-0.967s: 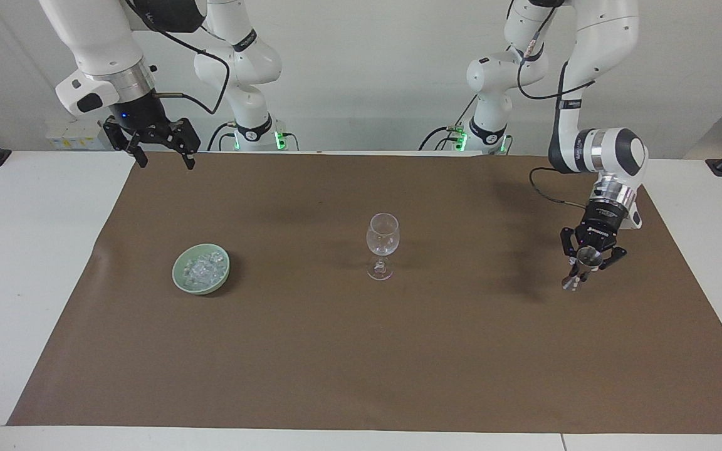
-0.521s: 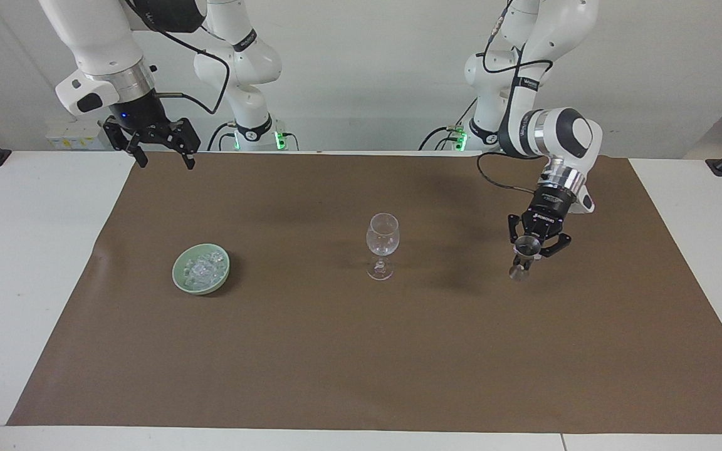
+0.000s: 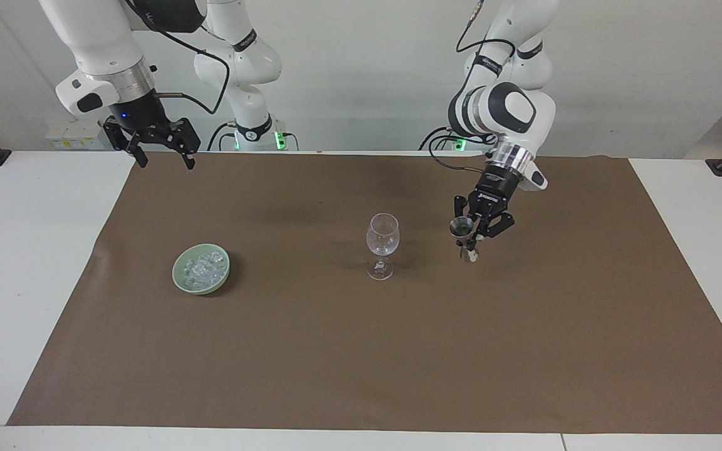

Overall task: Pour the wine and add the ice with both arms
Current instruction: 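Lift the jigger with the left gripper and carry it beside the glass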

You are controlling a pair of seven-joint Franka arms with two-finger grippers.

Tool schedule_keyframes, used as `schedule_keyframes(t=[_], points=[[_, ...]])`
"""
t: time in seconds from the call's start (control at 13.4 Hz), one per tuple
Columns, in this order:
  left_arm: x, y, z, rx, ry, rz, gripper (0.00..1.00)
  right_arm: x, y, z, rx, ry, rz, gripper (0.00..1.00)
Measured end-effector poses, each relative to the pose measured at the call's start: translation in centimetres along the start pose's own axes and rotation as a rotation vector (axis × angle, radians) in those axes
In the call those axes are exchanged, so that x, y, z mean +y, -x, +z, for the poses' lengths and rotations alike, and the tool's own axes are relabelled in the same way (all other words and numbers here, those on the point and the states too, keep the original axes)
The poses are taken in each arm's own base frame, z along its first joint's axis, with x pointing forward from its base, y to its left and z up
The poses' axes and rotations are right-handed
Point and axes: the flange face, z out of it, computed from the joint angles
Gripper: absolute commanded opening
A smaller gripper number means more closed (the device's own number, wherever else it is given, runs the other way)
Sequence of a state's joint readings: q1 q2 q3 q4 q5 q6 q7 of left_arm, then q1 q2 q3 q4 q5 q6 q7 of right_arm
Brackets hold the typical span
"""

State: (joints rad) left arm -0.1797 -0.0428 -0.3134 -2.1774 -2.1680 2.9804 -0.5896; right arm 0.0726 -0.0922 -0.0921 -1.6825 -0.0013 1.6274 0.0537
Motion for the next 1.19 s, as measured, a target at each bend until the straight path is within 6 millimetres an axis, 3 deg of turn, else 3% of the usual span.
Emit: schedule_keyframes(t=[0.37,1.19], points=[[-3.5,2.4,0.5,0.045,-0.020,0.087,0.00,0.0,0.0,0.0,0.000,0.000,0.000,1.00],[-6.5,4.7,1.6,0.099,-0.035,0.299,0.00,0.0,0.0,0.0,0.000,0.000,0.000,1.00]])
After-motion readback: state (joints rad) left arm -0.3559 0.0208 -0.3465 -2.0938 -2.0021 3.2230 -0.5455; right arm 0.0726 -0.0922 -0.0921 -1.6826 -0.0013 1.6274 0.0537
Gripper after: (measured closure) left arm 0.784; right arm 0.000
